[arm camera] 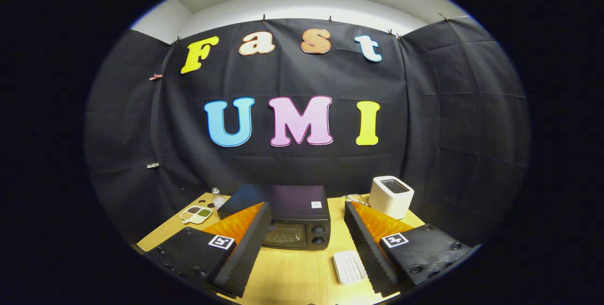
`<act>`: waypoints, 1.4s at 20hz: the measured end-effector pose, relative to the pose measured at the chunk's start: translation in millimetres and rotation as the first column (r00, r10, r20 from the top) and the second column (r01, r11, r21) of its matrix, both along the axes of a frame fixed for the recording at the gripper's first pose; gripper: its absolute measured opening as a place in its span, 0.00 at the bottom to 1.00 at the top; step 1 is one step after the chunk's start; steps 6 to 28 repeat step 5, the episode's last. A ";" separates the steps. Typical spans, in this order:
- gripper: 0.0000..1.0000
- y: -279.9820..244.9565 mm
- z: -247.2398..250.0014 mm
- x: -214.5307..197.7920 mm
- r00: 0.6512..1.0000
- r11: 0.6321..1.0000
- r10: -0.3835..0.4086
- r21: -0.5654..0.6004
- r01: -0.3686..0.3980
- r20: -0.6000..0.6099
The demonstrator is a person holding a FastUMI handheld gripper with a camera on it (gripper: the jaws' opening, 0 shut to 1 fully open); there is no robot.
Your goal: Open the toaster oven, put the food inside, and close the toaster oven door.
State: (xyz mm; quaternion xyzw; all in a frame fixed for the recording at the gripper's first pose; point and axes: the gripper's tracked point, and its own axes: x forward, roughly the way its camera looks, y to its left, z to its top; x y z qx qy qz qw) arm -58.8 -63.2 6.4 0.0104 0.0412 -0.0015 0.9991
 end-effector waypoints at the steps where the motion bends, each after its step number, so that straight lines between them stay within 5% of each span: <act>1: 0.97 0.8 -0.1 0.3 1.000 1.000 0.004 0.000 -0.004 -0.004; 28: 0.97 1.9 0.1 3.4 1.000 1.000 0.010 0.014 -0.010 -0.008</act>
